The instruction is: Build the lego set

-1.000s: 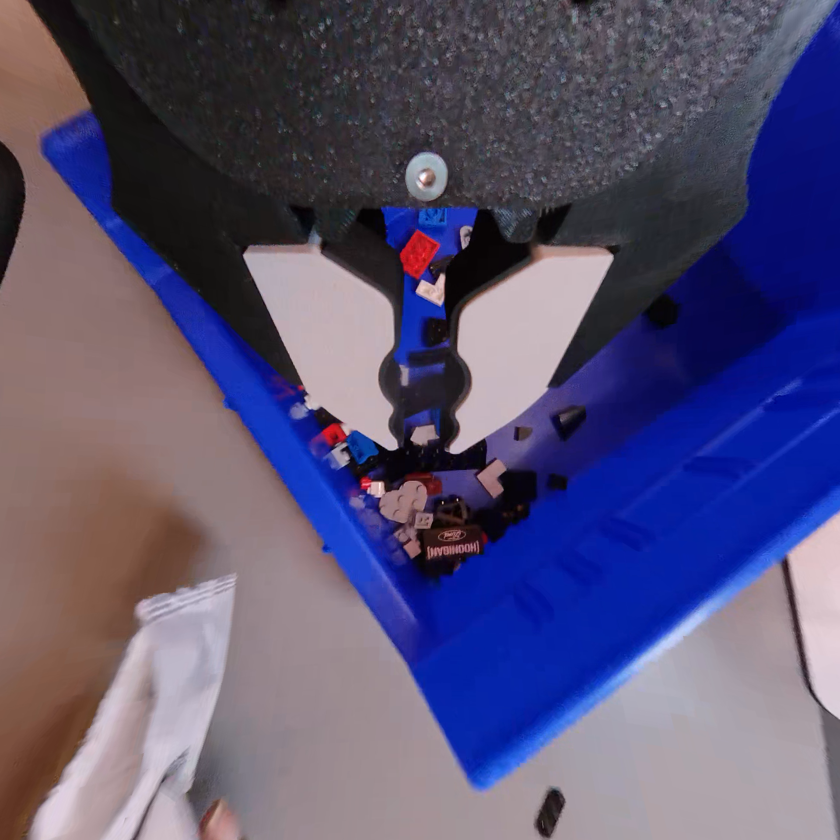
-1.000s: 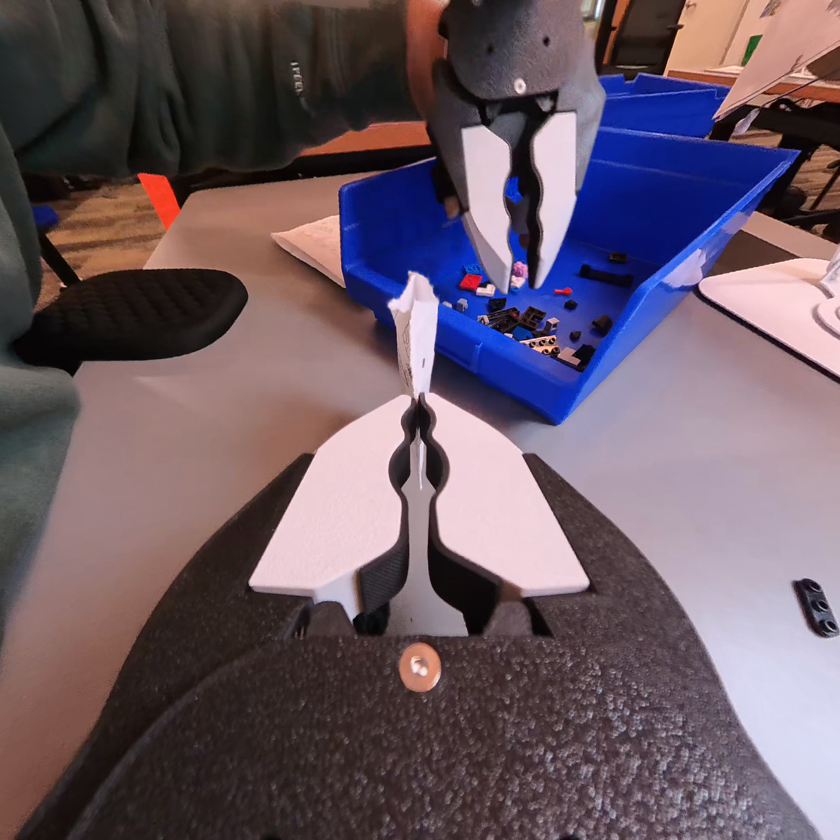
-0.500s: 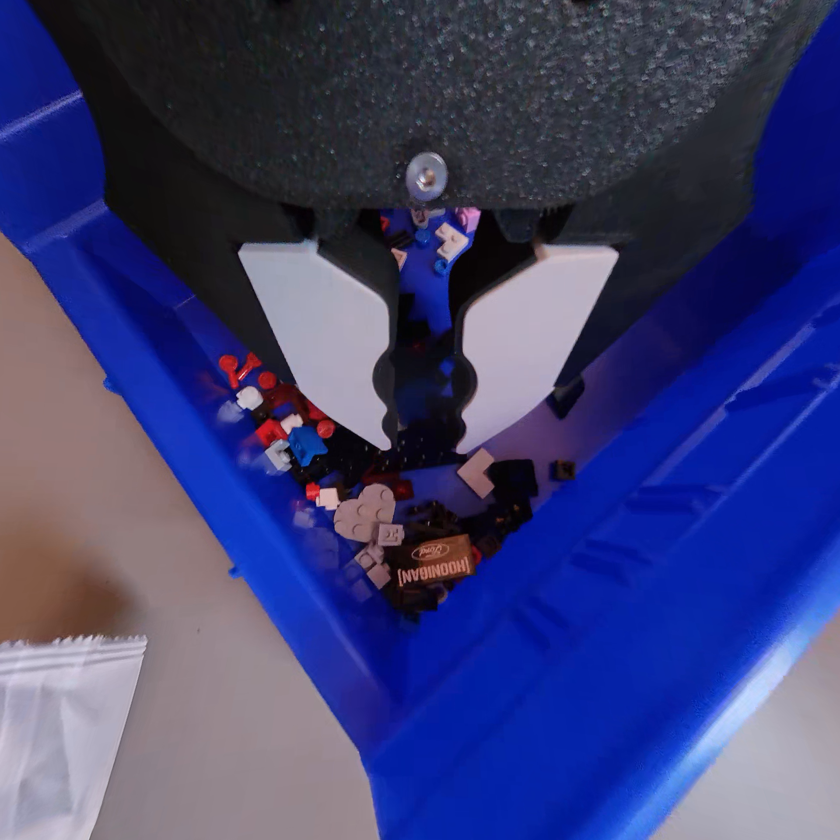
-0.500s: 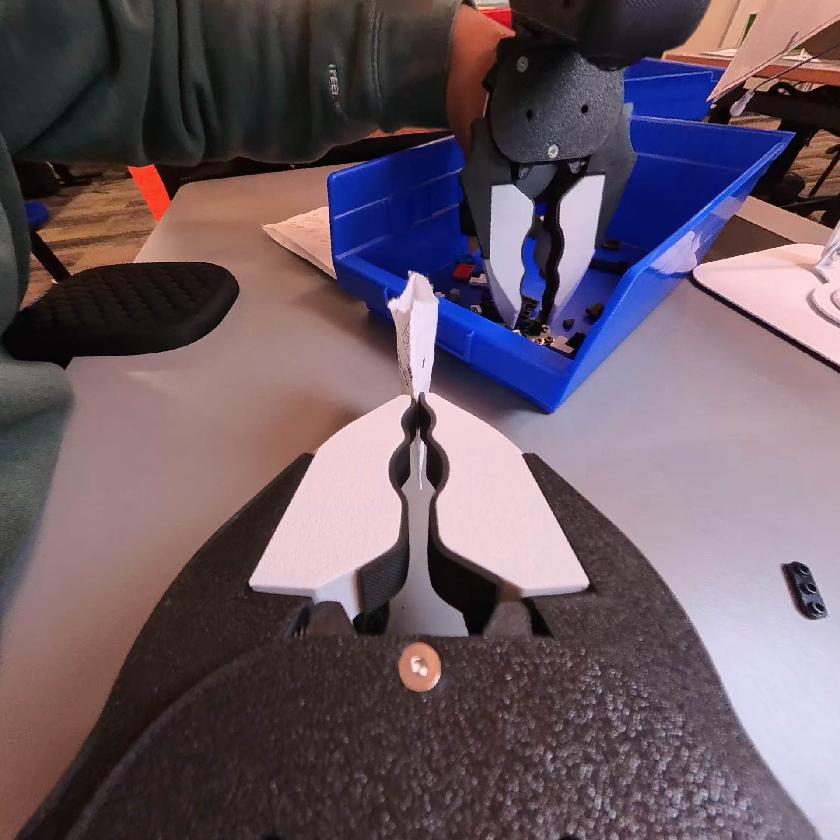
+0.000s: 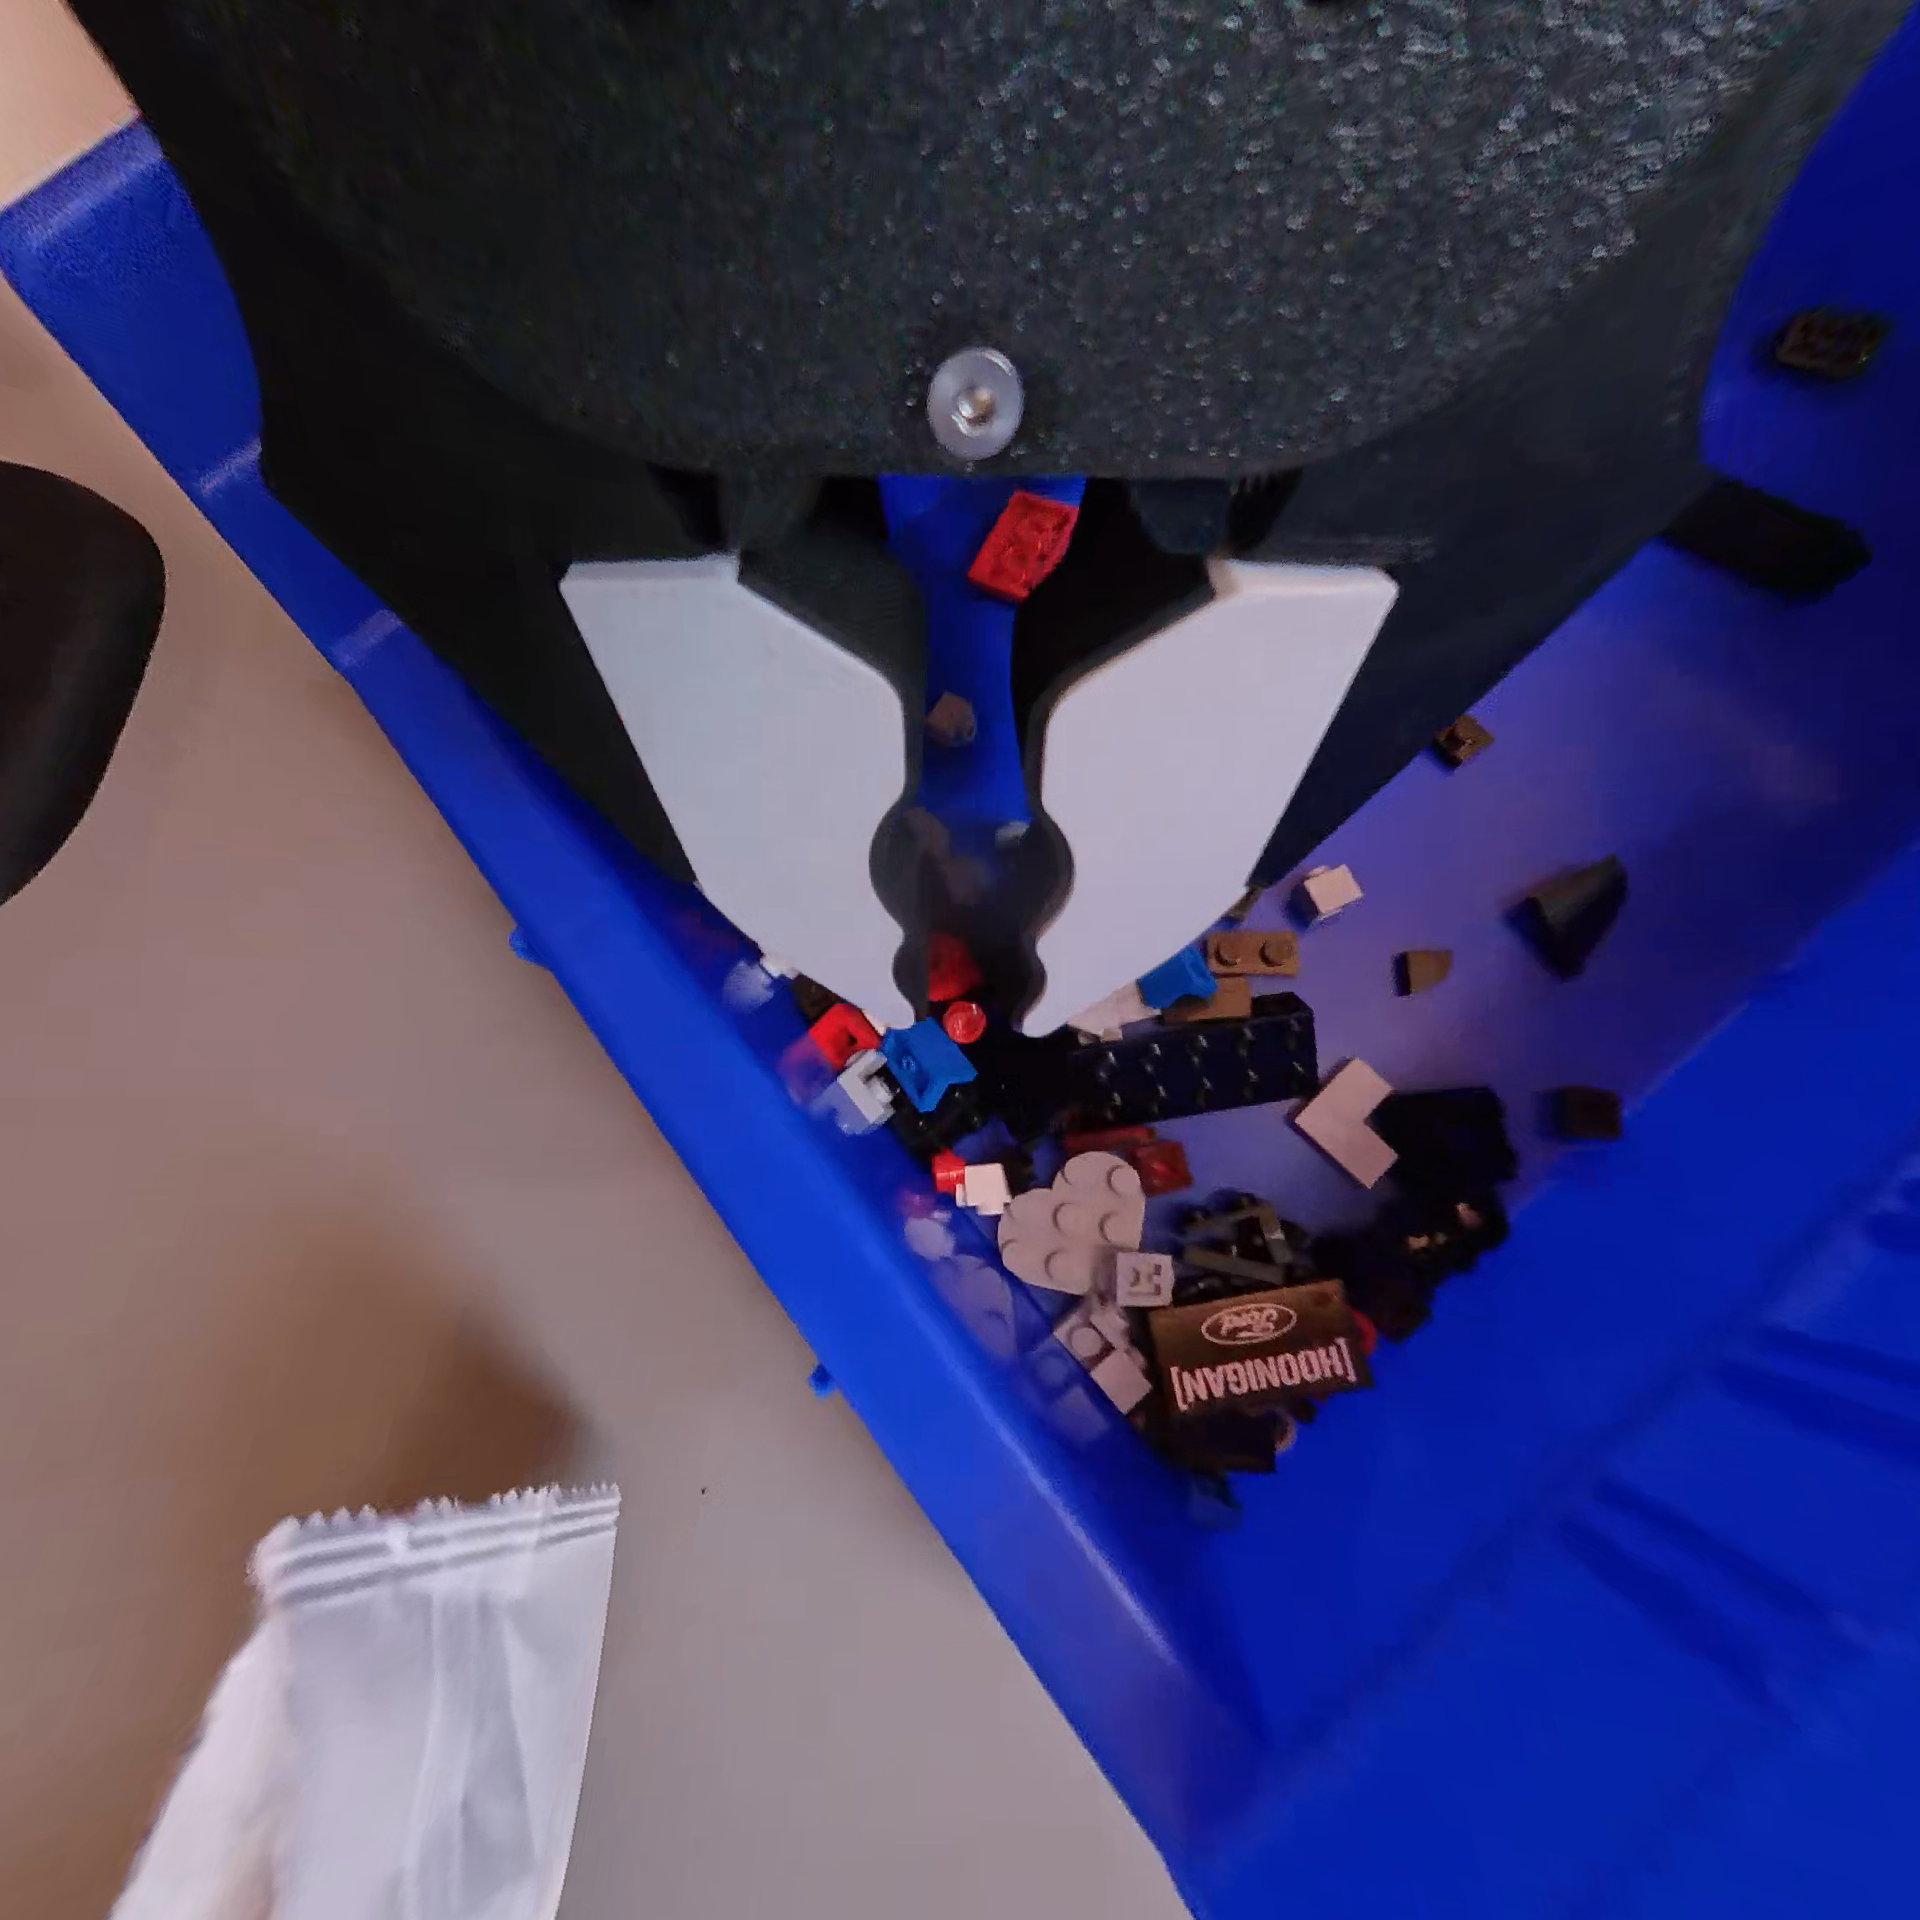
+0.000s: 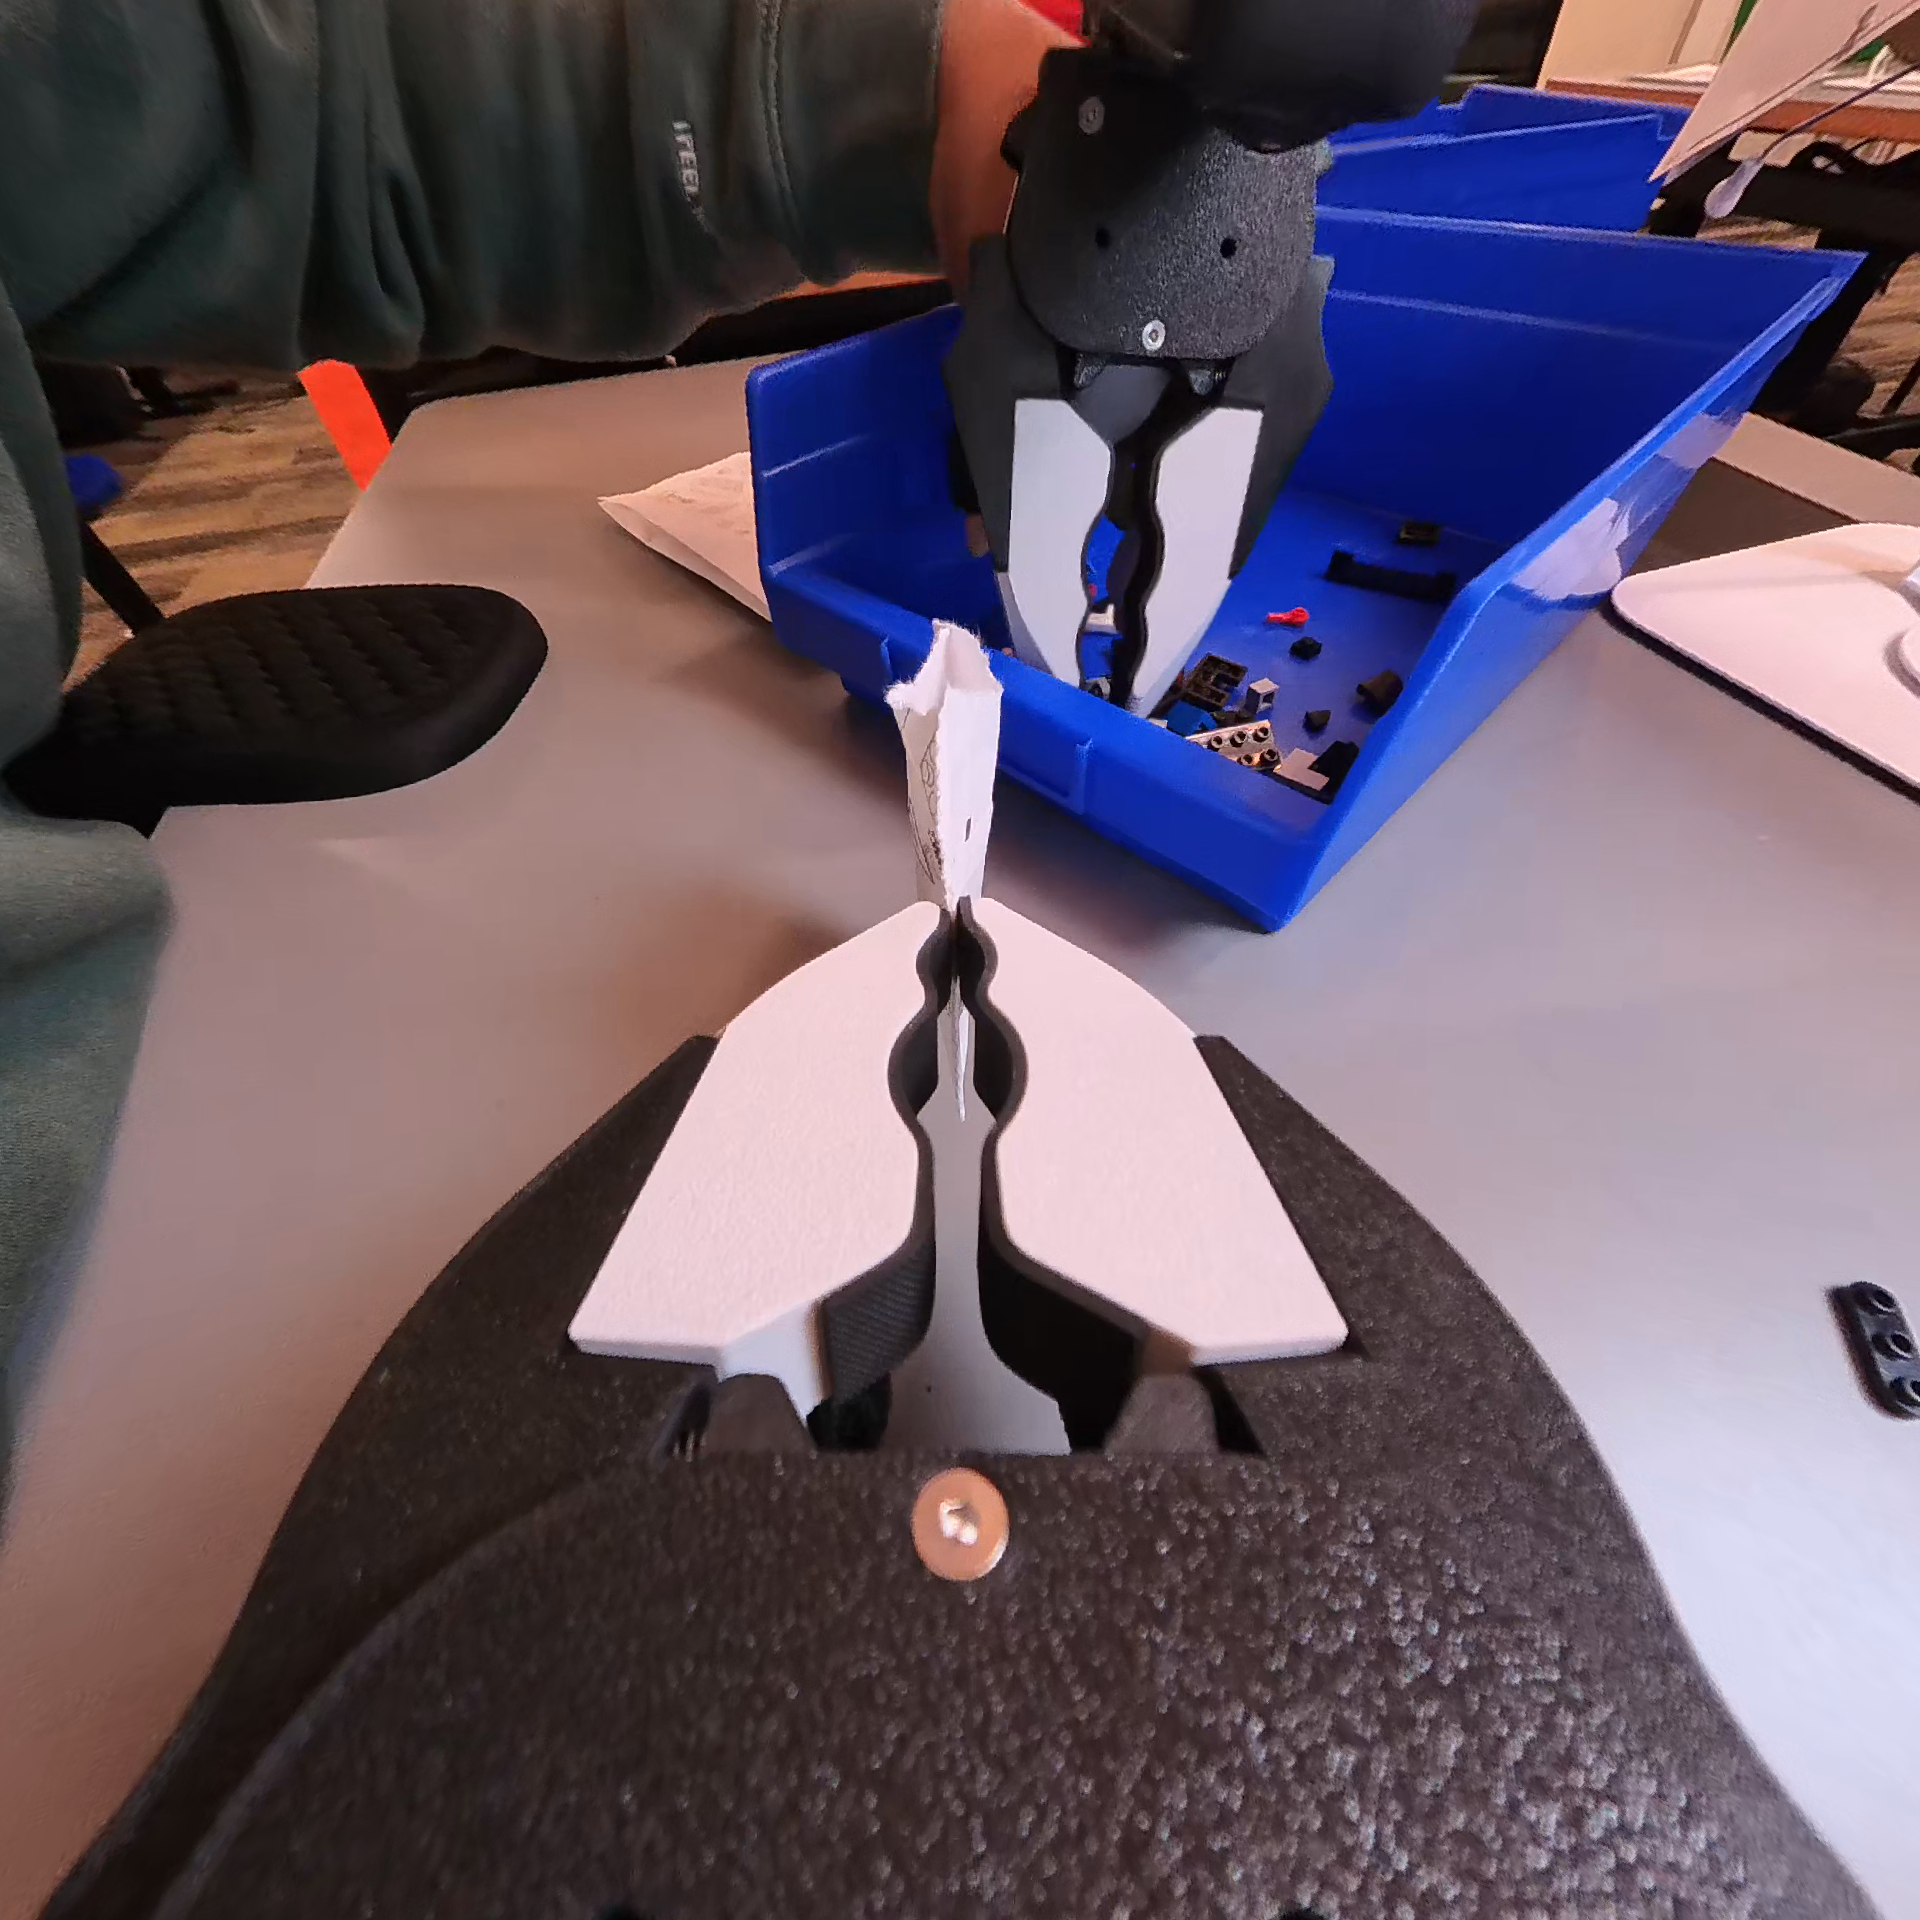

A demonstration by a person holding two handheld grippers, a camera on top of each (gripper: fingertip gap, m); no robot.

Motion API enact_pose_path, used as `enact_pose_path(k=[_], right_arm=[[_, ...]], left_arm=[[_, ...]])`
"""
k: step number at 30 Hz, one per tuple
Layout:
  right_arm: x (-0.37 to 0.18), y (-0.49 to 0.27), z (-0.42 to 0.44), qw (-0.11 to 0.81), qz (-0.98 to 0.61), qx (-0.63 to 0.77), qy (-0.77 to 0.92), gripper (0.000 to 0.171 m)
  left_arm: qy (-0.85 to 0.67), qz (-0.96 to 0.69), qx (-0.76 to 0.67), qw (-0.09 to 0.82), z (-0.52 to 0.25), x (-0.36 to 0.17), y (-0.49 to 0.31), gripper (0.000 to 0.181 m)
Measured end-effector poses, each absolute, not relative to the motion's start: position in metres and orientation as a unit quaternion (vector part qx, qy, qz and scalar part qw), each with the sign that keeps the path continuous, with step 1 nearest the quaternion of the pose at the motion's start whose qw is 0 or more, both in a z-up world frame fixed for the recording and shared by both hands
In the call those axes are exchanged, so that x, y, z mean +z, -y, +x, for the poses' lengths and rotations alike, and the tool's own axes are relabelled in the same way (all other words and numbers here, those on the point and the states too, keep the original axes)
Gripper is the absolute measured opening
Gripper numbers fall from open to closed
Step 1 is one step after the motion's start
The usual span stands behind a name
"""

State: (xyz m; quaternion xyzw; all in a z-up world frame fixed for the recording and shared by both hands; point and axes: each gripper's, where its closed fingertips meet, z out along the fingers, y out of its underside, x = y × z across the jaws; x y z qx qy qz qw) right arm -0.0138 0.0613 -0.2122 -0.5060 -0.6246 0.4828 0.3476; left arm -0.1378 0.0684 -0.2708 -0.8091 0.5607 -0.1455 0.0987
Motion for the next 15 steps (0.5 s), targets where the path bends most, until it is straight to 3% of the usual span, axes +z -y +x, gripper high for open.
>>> enact_pose_path(k=[15], right_arm=[[-0.213, -0.062, -0.014, 0.344, -0.508, 0.484, 0.624, 0.000]], left_arm=[[-0.505, -0.845, -0.160, 0.071, -0.144, -0.275, -0.082, 0.006]])
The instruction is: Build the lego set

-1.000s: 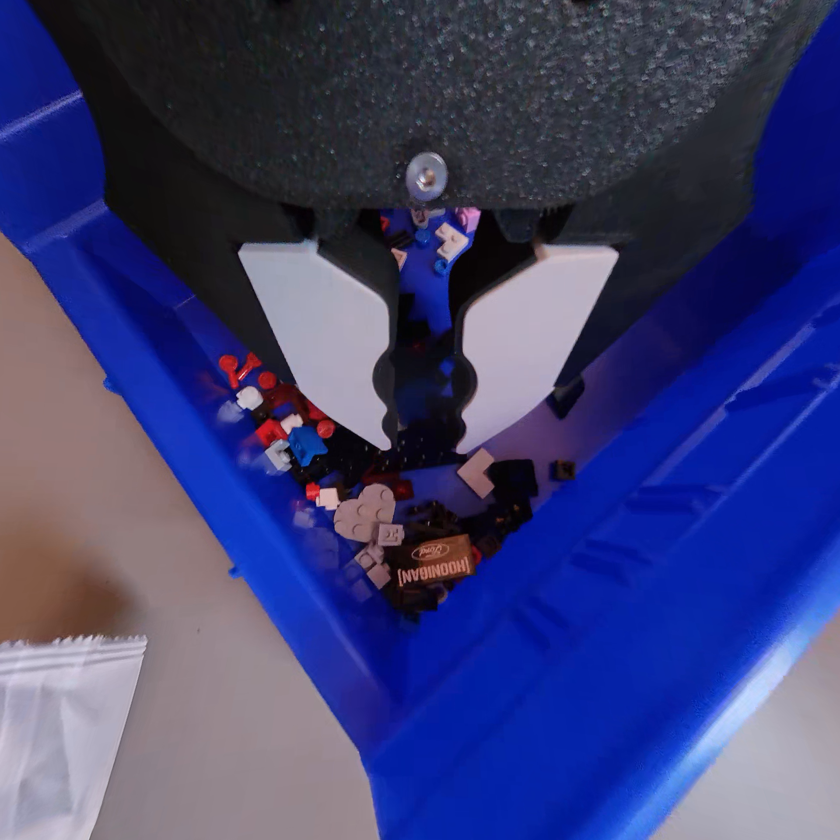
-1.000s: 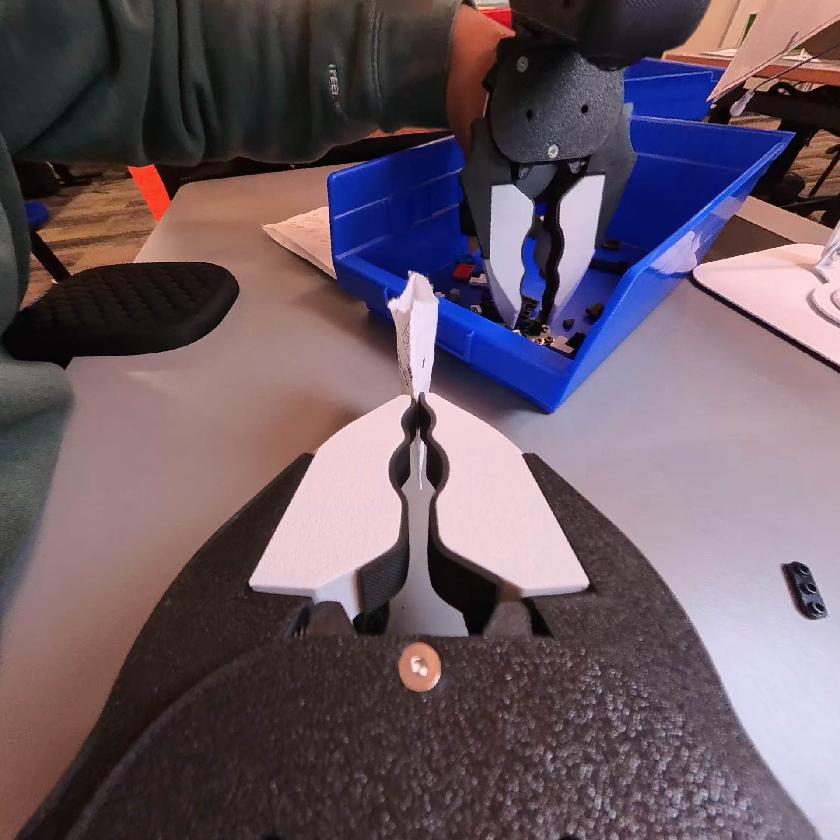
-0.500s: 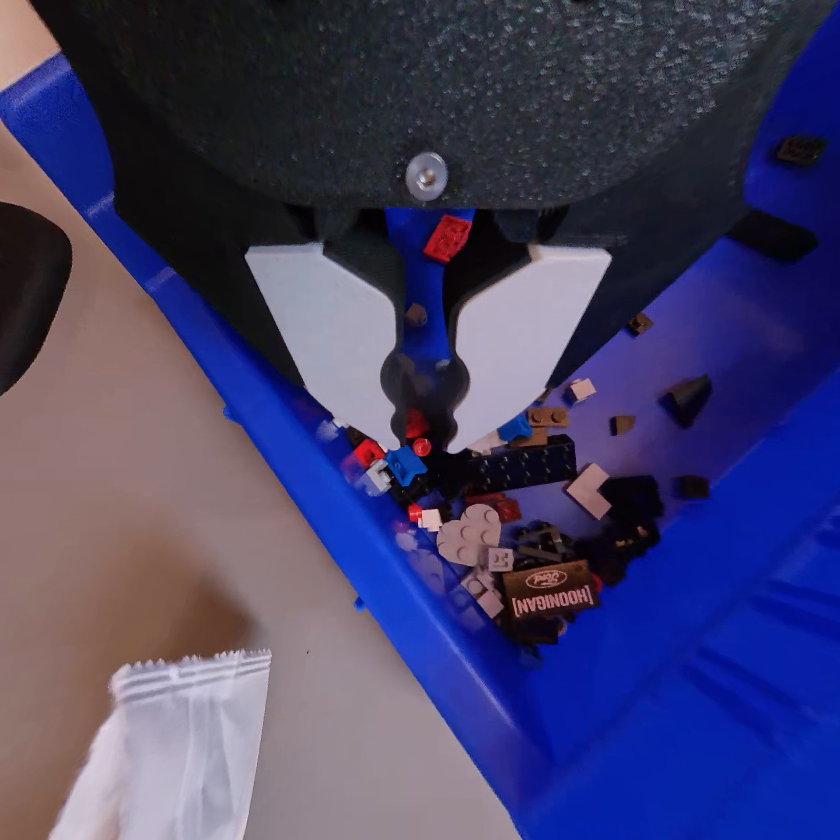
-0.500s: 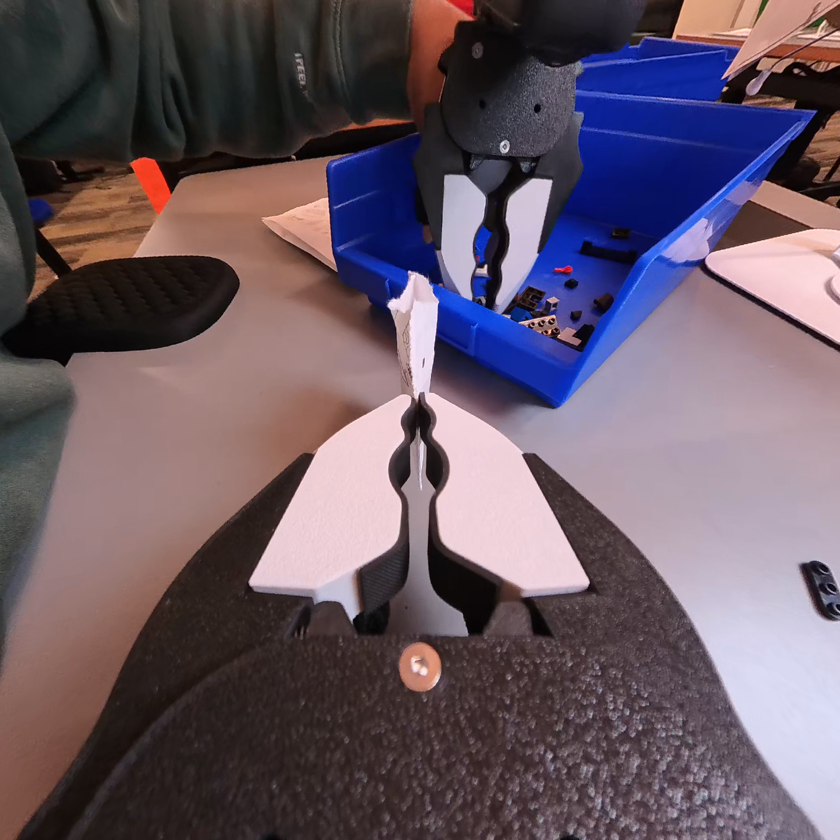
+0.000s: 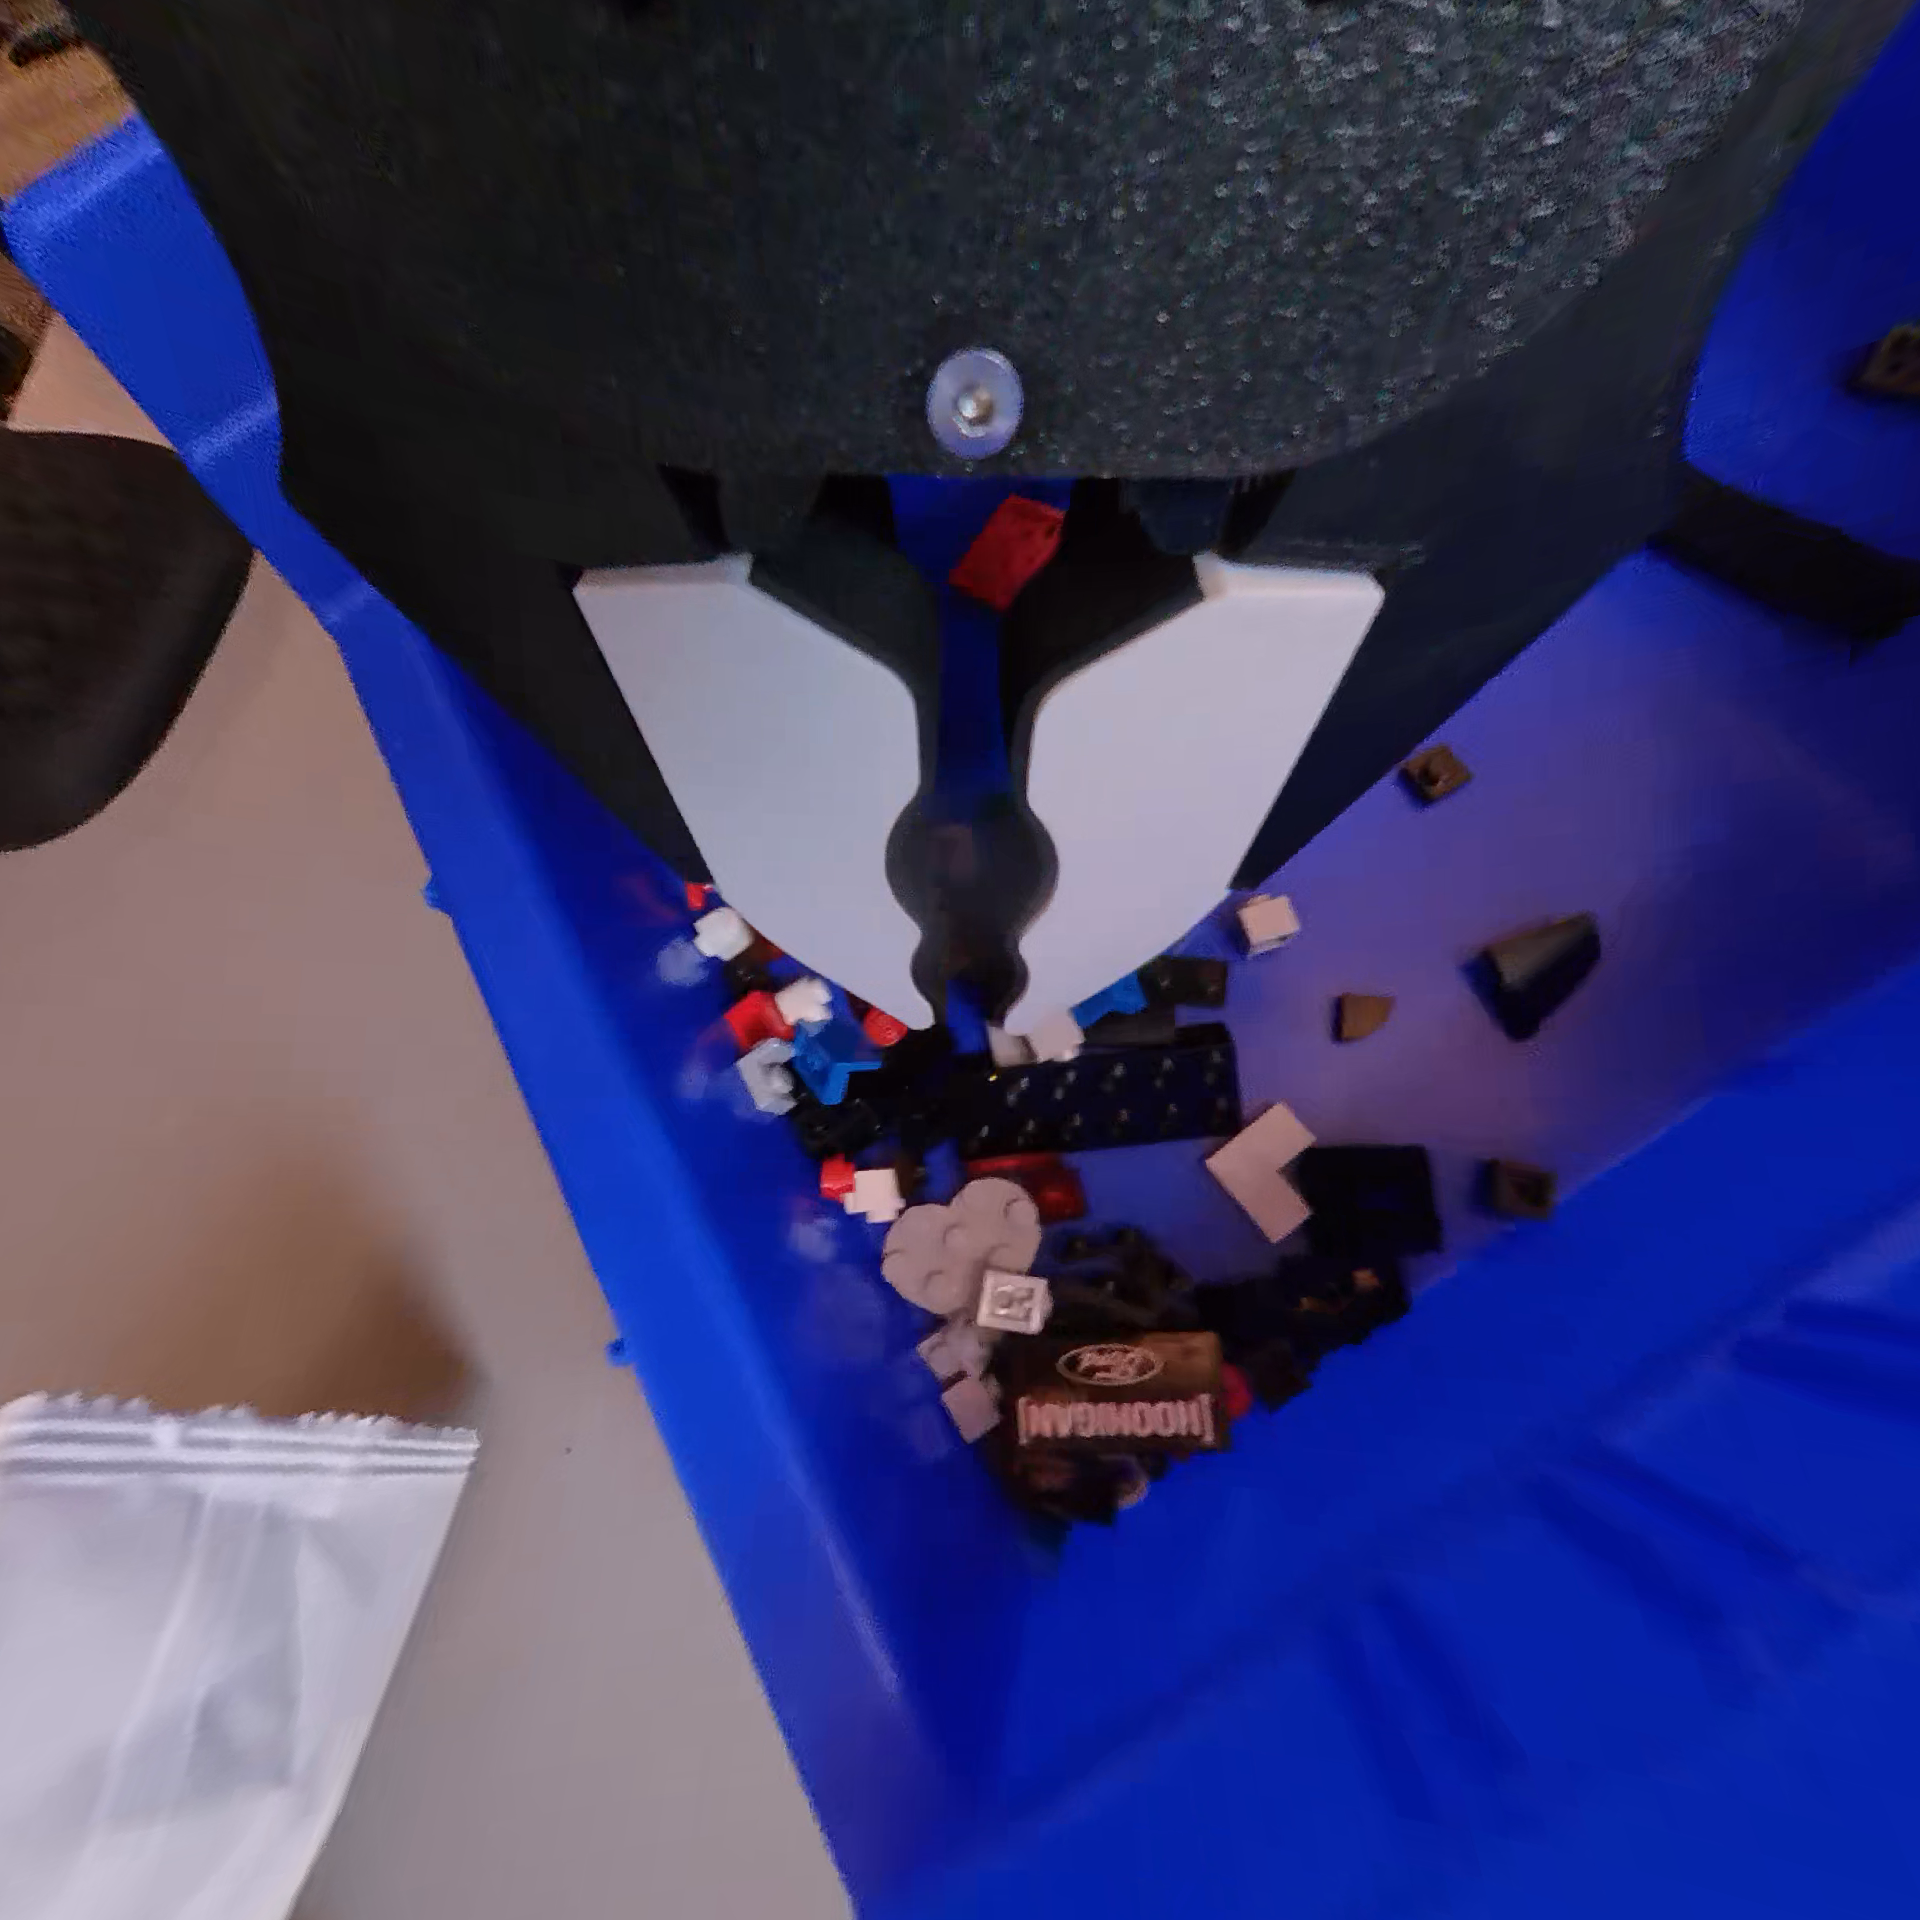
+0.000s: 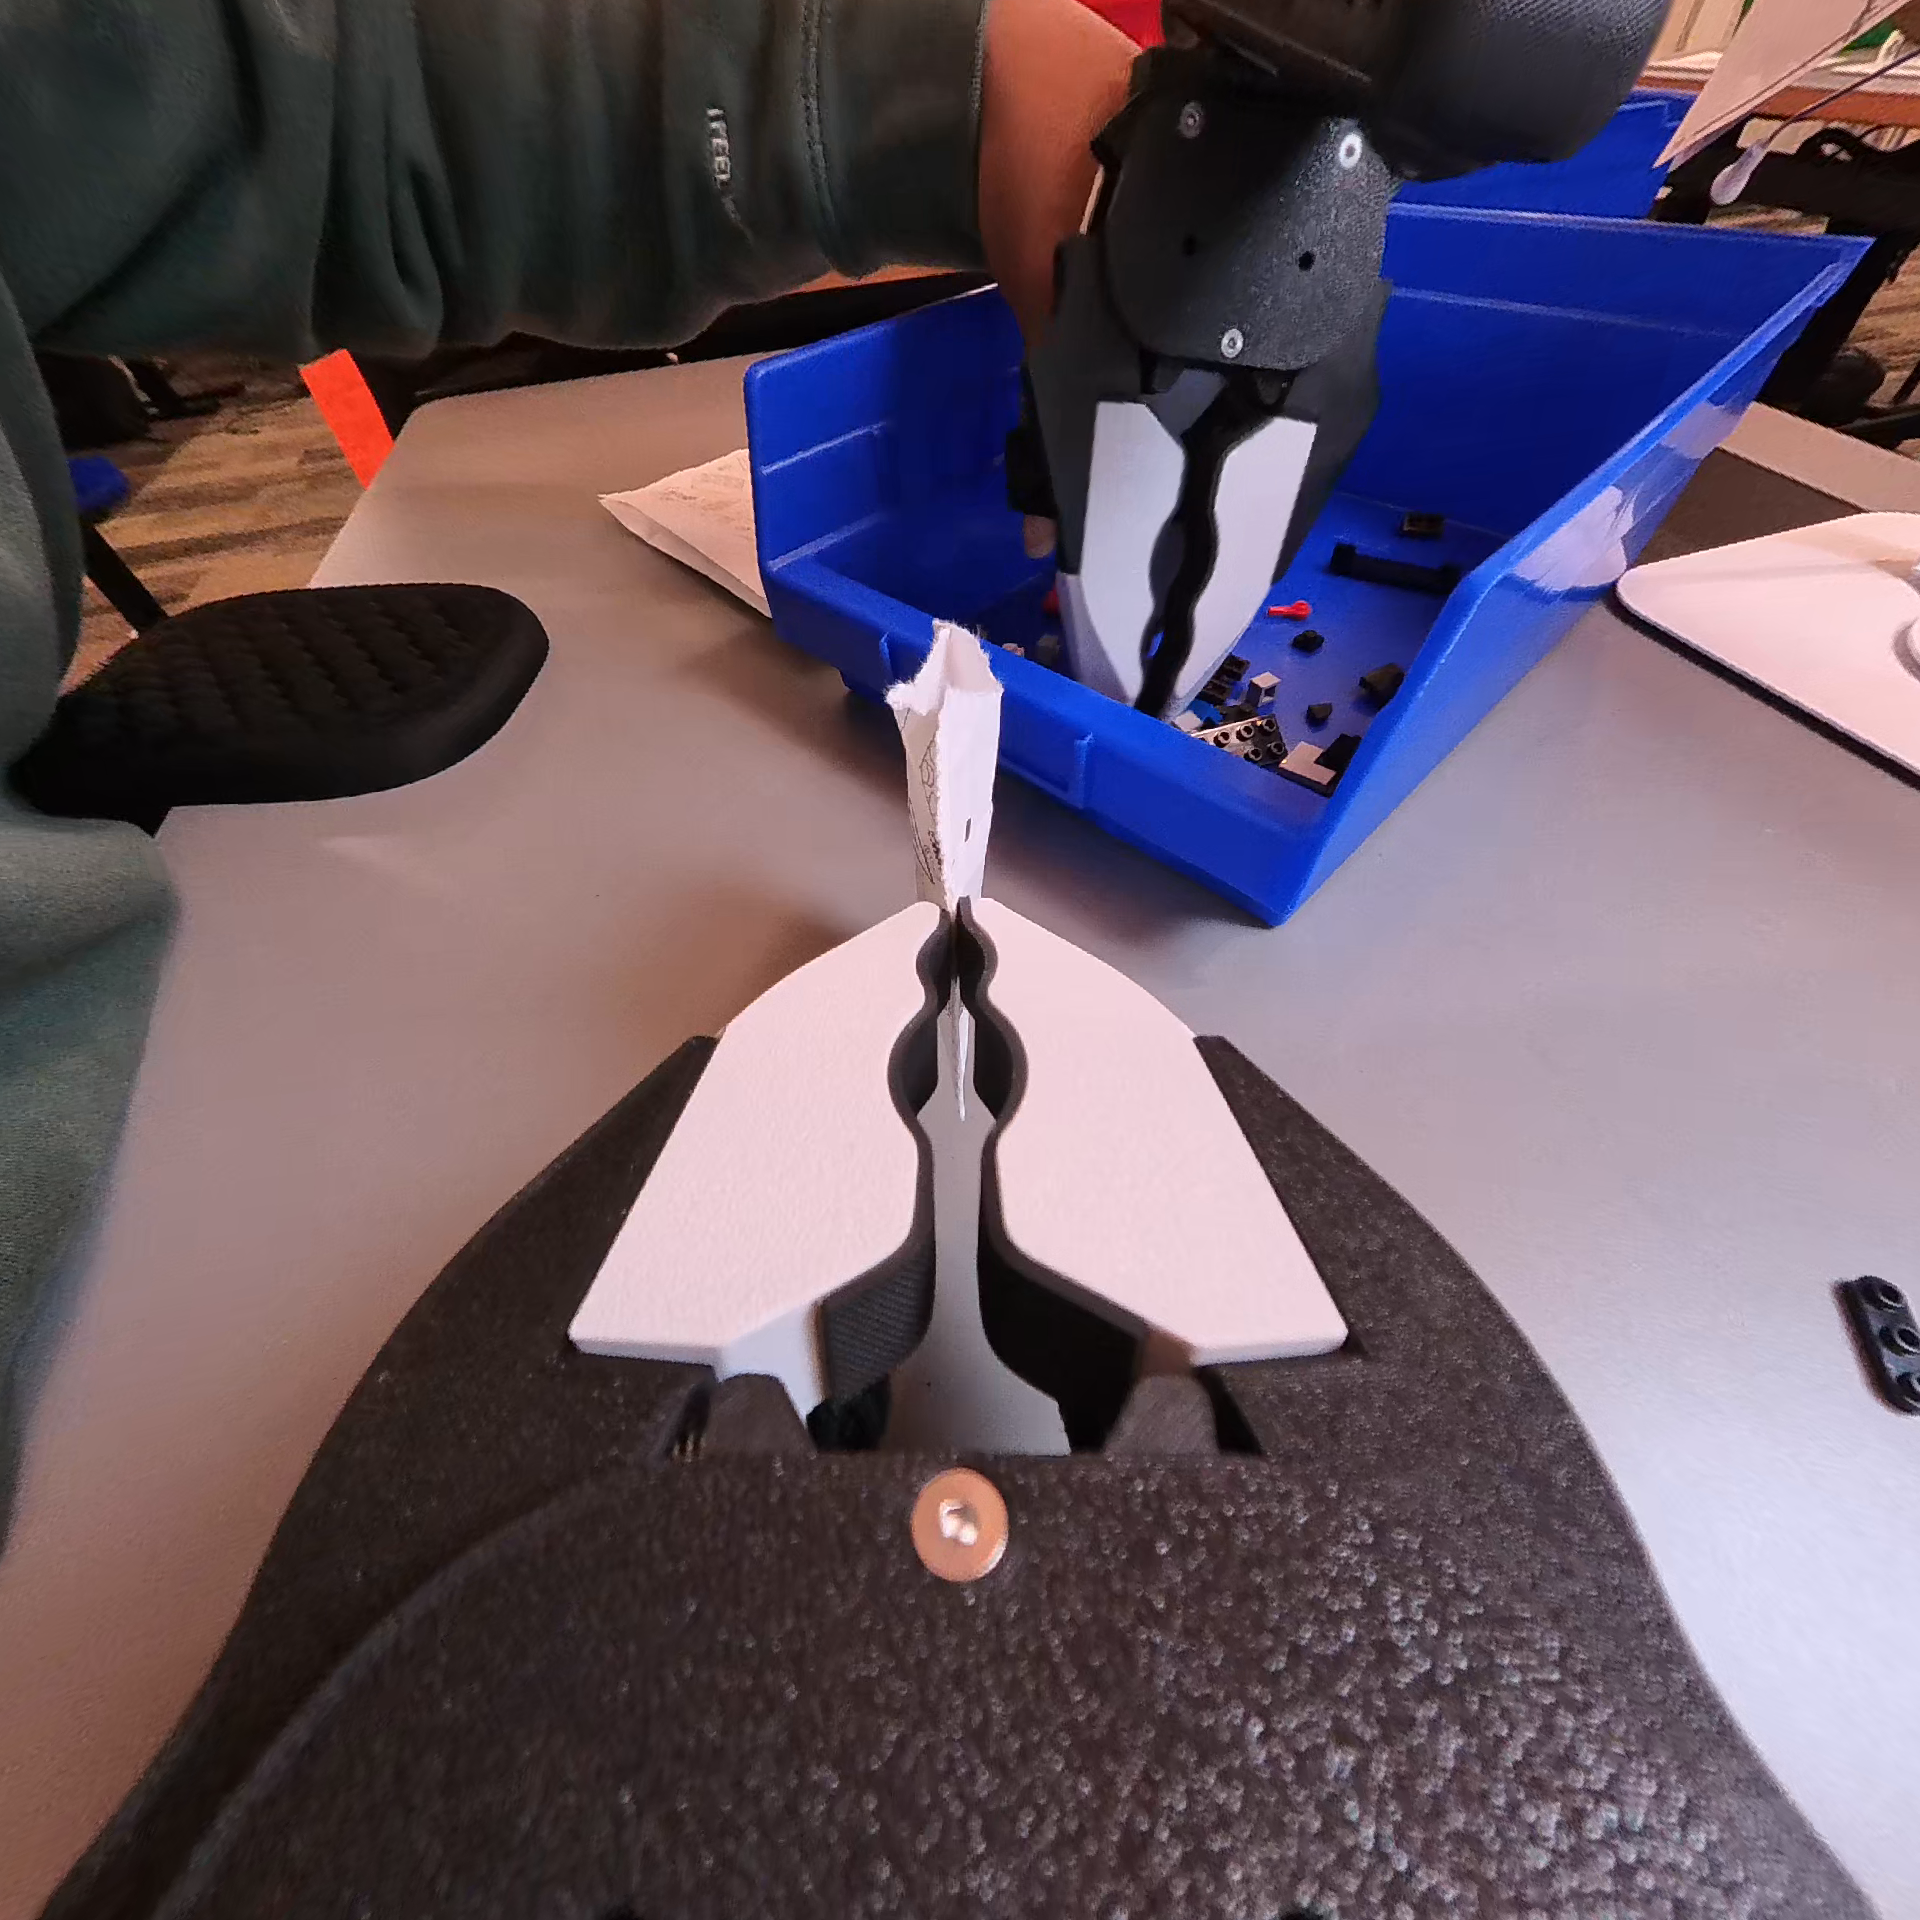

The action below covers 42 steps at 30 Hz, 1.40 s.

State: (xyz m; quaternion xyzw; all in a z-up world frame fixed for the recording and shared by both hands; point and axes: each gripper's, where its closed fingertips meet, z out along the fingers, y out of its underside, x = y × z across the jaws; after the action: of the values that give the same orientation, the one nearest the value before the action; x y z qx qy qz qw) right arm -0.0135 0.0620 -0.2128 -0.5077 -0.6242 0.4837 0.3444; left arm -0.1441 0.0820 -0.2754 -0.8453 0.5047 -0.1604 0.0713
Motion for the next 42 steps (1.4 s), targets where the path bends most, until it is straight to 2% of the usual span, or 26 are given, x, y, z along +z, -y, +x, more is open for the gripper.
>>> enact_pose_path(k=[5, 19, 22, 29, 42], right_arm=[[-0.213, -0.062, -0.013, 0.344, -0.508, 0.485, 0.623, 0.000], [-0.213, -0.061, -0.014, 0.344, -0.507, 0.483, 0.625, 0.000], [-0.213, -0.063, -0.014, 0.348, -0.509, 0.482, 0.623, 0.000], [-0.214, -0.062, -0.021, 0.353, -0.516, 0.474, 0.620, 0.000], [-0.199, -0.048, -0.021, 0.375, -0.493, 0.482, 0.620, 0.000]], left_arm=[[-0.528, -0.833, -0.156, 0.061, -0.140, -0.276, -0.074, 0.013], [-0.530, -0.835, -0.126, 0.078, -0.136, -0.279, -0.076, 0.007], [-0.538, -0.829, -0.097, 0.115, -0.139, -0.268, -0.082, 0.007], [-0.565, -0.745, -0.177, 0.306, -0.071, -0.176, -0.064, 0.007], [-0.592, -0.727, -0.155, 0.311, -0.033, -0.177, -0.045, 0.014]])
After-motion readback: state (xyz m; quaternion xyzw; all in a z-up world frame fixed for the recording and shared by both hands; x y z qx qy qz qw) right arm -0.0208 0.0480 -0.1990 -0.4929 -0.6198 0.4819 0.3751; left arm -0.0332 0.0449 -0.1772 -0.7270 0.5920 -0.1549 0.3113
